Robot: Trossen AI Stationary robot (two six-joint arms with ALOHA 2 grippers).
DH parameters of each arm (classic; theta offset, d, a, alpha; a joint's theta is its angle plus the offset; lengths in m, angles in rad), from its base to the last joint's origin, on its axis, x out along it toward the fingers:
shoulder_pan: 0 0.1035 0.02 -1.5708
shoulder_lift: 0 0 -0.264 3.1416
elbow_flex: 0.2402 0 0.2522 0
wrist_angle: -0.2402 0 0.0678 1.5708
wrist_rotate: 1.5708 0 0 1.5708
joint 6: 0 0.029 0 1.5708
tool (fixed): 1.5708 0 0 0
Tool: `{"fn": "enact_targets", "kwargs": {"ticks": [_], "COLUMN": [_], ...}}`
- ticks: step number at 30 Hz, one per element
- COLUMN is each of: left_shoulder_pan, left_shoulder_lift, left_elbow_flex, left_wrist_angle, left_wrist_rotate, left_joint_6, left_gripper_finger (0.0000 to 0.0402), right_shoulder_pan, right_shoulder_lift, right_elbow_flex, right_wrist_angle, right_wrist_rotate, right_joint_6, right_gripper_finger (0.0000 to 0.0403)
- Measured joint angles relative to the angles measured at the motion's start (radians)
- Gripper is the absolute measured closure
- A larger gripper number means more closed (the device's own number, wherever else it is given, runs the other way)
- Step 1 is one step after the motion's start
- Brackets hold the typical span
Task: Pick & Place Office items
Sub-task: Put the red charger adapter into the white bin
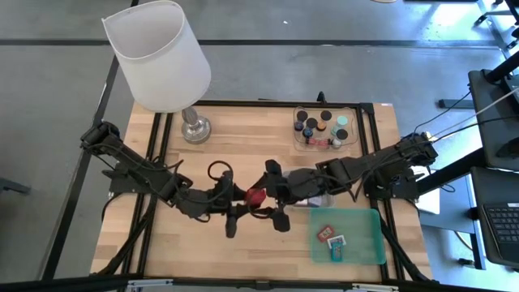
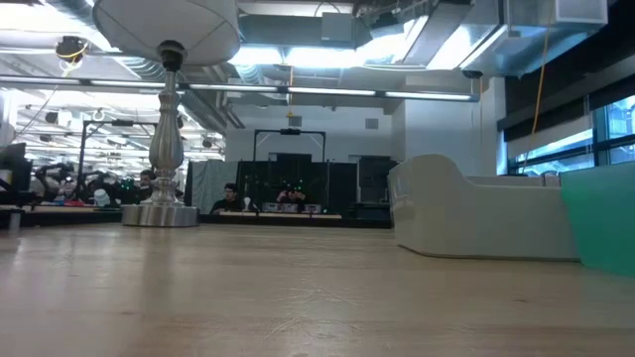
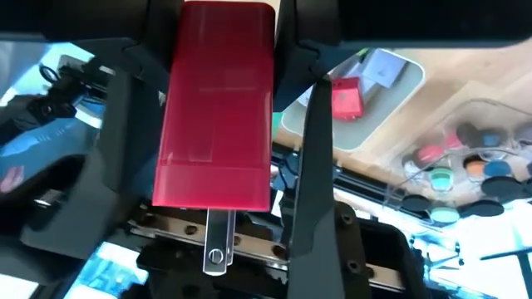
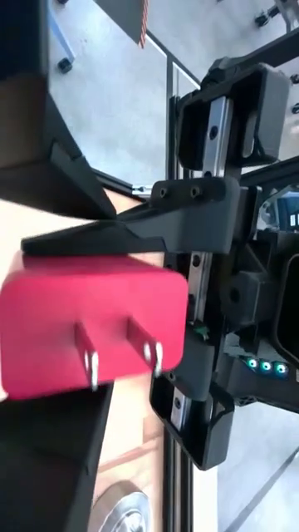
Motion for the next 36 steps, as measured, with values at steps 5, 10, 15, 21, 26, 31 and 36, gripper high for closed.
{"fn": "enact_targets", "kwargs": {"ticks": [5, 10, 15, 21, 26, 31, 36], "left_shoulder_pan": [-0.003, -0.005, -0.020, -0.027, -0.027, -0.030, -0.027], "left_shoulder_lift": [0.000, -0.001, -0.001, -0.001, -0.001, -0.001, -0.001], "left_elbow_flex": [0.000, -0.001, -0.001, -0.001, -0.001, 0.000, 0.000], "left_wrist_angle": [-0.002, -0.008, -0.008, -0.008, -0.008, -0.020, -0.018], "left_wrist_rotate": [0.012, 0.034, 0.032, 0.027, 0.030, 0.031, 0.015], "left_joint_6": [-0.010, -0.008, -0.012, -0.019, -0.021, -0.029, -0.020], "left_gripper_finger": [0.0283, 0.0285, 0.0282, 0.0284, 0.0282, 0.0284, 0.0282], "right_shoulder_pan": [0.000, 0.001, 0.002, 0.001, 0.001, 0.001, 0.000], "right_shoulder_lift": [0.000, -0.001, -0.001, 0.000, 0.000, 0.000, 0.000], "right_elbow_flex": [0.000, 0.000, 0.000, 0.000, 0.000, 0.000, 0.000], "right_wrist_angle": [-0.002, 0.001, 0.009, 0.012, 0.016, 0.030, 0.035], "right_wrist_rotate": [-0.007, -0.025, -0.040, -0.068, -0.071, -0.071, -0.063], "right_joint_6": [0.016, 0.026, 0.064, 0.094, 0.132, 0.224, 0.257], "right_gripper_finger": [0.0184, 0.0220, 0.0227, 0.0229, 0.0229, 0.0230, 0.0231]}}
